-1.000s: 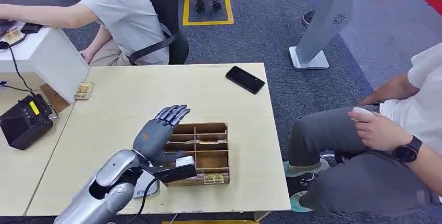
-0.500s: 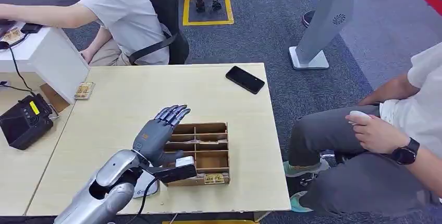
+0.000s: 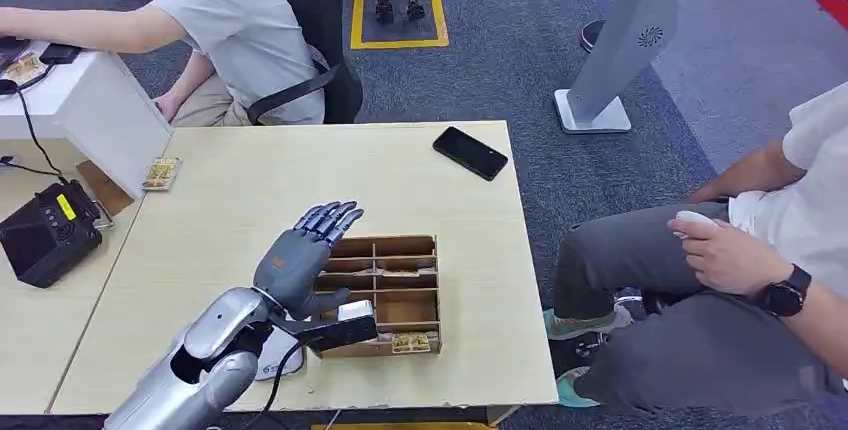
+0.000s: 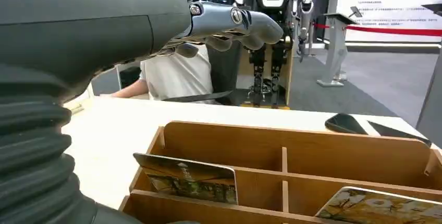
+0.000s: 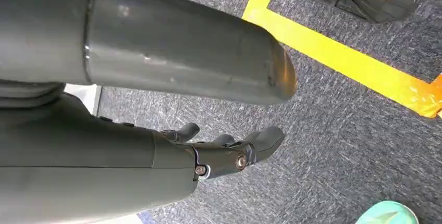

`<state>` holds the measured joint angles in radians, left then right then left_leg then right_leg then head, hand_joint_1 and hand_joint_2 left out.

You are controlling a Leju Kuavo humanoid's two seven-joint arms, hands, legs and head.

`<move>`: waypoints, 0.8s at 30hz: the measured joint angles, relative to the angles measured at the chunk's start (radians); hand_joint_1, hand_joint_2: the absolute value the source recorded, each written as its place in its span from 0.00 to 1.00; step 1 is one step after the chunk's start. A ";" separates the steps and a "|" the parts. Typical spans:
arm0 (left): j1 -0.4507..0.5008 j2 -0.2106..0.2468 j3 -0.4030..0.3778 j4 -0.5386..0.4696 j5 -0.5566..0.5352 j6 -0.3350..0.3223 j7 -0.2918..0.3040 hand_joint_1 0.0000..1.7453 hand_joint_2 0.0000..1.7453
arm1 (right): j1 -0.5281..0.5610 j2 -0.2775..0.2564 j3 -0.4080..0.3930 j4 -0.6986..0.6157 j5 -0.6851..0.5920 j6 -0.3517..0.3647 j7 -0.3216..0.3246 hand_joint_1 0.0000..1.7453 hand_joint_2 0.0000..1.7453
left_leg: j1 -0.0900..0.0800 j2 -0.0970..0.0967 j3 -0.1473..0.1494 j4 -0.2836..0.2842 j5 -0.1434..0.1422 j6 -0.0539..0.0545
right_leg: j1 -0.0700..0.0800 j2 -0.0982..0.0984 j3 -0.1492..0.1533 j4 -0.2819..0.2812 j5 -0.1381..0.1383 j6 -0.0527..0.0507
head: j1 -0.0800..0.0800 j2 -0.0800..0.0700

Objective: Pass the card to the sensor for recognition and then transmit it.

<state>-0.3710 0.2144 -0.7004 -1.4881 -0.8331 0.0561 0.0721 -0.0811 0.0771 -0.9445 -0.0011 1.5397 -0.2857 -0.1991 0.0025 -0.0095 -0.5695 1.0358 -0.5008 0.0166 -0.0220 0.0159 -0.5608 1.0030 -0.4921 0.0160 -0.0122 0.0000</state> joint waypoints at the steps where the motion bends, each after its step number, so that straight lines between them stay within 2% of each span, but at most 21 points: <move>1: 0.000 0.000 0.000 0.001 0.000 0.000 0.000 0.00 1.00 | 0.000 0.000 0.000 0.000 0.000 0.000 0.000 0.00 0.00 | 0.000 0.000 0.000 0.000 0.000 0.000 | 0.000 0.000 0.000 0.000 0.000 0.000 | 0.000 0.000; 18: 0.000 0.000 0.000 0.002 -0.007 0.006 -0.002 0.00 1.00 | -0.001 0.001 0.000 0.000 0.000 -0.001 -0.001 0.00 0.00 | 0.000 0.000 0.000 0.000 0.000 0.000 | 0.000 0.000 0.000 0.000 0.000 0.000 | 0.000 0.000; 19: 0.000 0.000 0.000 0.002 -0.006 0.006 -0.004 1.00 1.00 | -0.001 0.001 0.000 0.000 0.000 0.000 -0.001 0.00 0.00 | 0.000 0.000 0.000 0.000 0.000 0.000 | 0.000 0.000 0.000 0.000 0.000 0.000 | 0.000 0.000; 23: -0.001 0.000 0.000 0.002 -0.015 0.006 -0.005 1.00 1.00 | -0.001 0.001 0.000 0.000 0.000 0.001 -0.001 0.00 0.00 | 0.000 0.000 0.000 0.000 0.000 0.000 | 0.000 0.000 0.000 0.000 0.000 0.000 | 0.000 0.000; 24: -0.001 0.000 0.000 0.002 -0.016 0.006 -0.005 0.97 1.00 | -0.001 0.001 0.000 0.000 0.000 0.001 -0.001 0.00 0.00 | 0.000 0.000 0.000 0.000 0.000 0.000 | 0.000 0.000 0.000 0.000 0.000 0.000 | 0.000 0.000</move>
<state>-0.3723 0.2148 -0.7004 -1.4862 -0.8492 0.0618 0.0675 -0.0824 0.0782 -0.9449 -0.0011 1.5396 -0.2846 -0.2003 0.0025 -0.0095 -0.5695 1.0359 -0.5008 0.0166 -0.0220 0.0159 -0.5608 1.0030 -0.4921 0.0160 -0.0122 0.0000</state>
